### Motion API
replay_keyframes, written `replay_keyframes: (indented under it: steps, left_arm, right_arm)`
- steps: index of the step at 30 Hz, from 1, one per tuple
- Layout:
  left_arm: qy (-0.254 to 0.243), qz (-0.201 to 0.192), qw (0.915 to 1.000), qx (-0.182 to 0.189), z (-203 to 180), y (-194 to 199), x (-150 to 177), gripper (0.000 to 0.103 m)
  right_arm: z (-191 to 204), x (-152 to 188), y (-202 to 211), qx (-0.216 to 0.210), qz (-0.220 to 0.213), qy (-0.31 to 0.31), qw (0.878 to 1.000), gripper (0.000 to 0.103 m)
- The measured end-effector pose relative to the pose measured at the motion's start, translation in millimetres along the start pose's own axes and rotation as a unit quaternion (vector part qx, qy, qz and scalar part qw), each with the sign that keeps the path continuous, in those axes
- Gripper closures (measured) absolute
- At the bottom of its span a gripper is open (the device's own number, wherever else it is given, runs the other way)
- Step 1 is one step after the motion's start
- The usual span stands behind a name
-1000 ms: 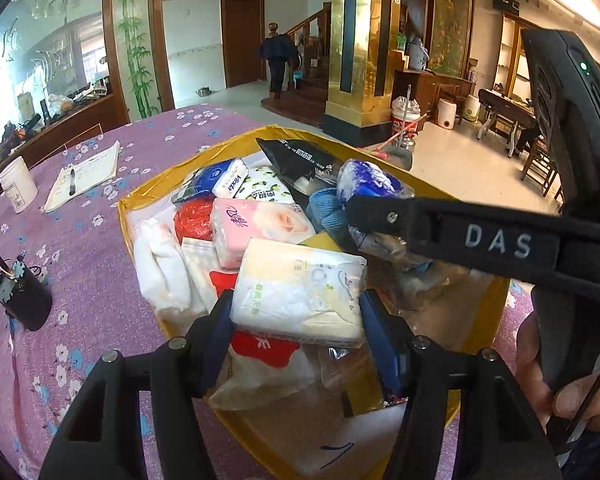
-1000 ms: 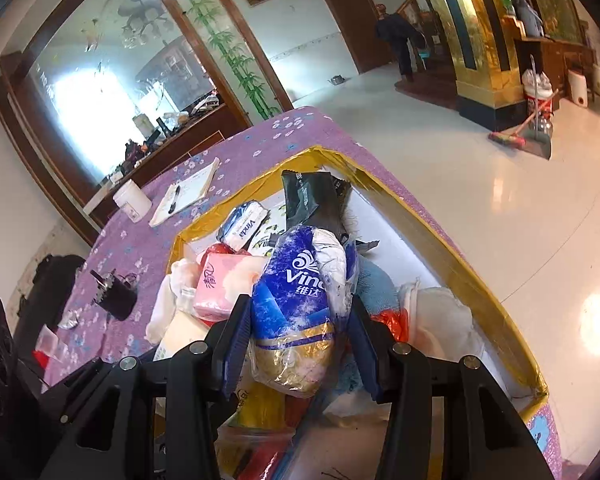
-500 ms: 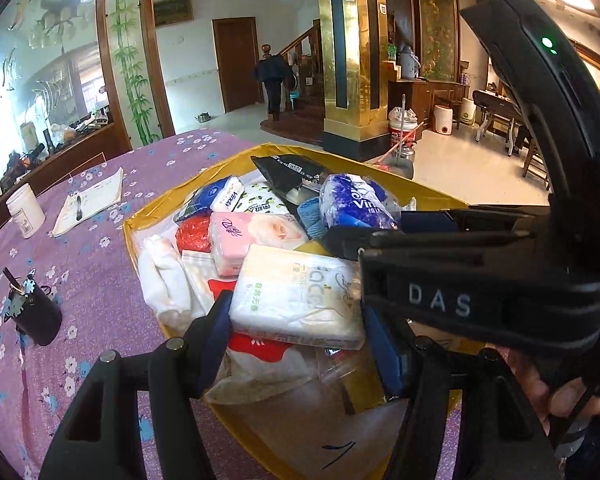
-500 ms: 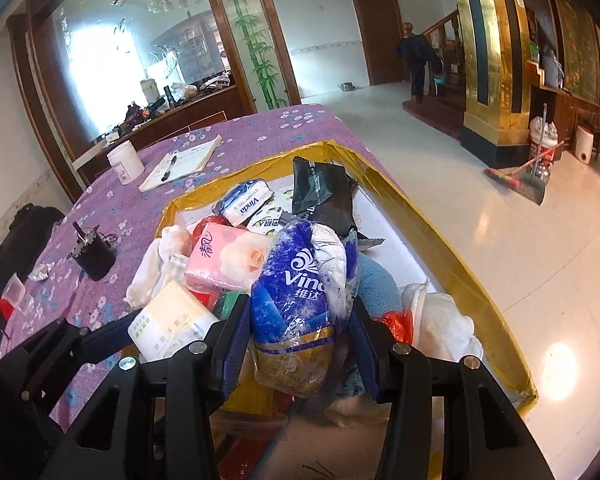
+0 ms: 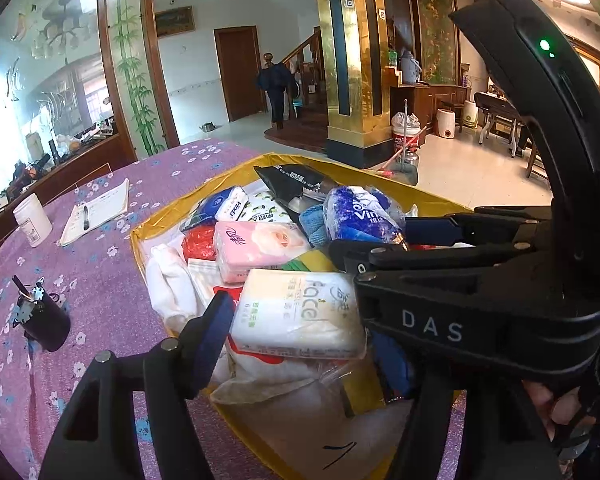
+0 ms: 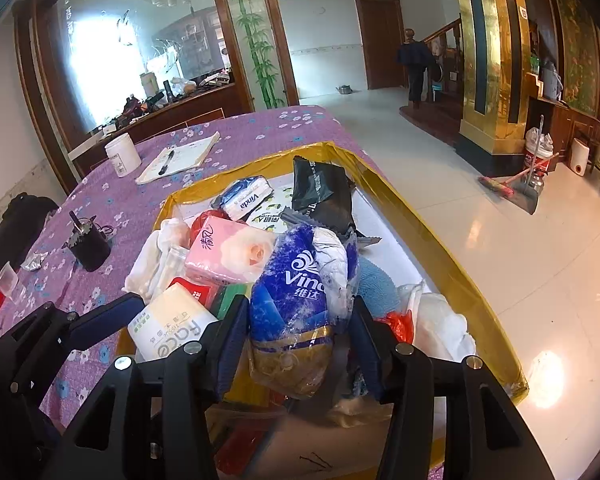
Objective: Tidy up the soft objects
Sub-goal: 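Carry the white face pack with the left gripper while the right gripper carries the Vinda roll to the tray, then release the Vinda roll into the tray with the right gripper while the left gripper releases the face pack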
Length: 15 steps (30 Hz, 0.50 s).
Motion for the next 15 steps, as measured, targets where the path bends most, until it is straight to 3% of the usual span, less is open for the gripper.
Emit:
replay_keyframes:
  steps: [15]
  left_arm:
    - [-0.012, -0.012, 0.9999, -0.001, -4, 4, -1, 0.016]
  right_arm:
    - [5, -1, 23, 0.008, -0.009, 0.002, 1.0, 0.032]
Point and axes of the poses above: each gripper's, at about its wrist camera, not at the fingertips, and y roughly against the way its jaws point, z to its left, x to its underside, the point moved 2 cm from there along -y, roughly the way its jaws point, and after that the axes turned 9 degrees about y, right-handed, at the moved point
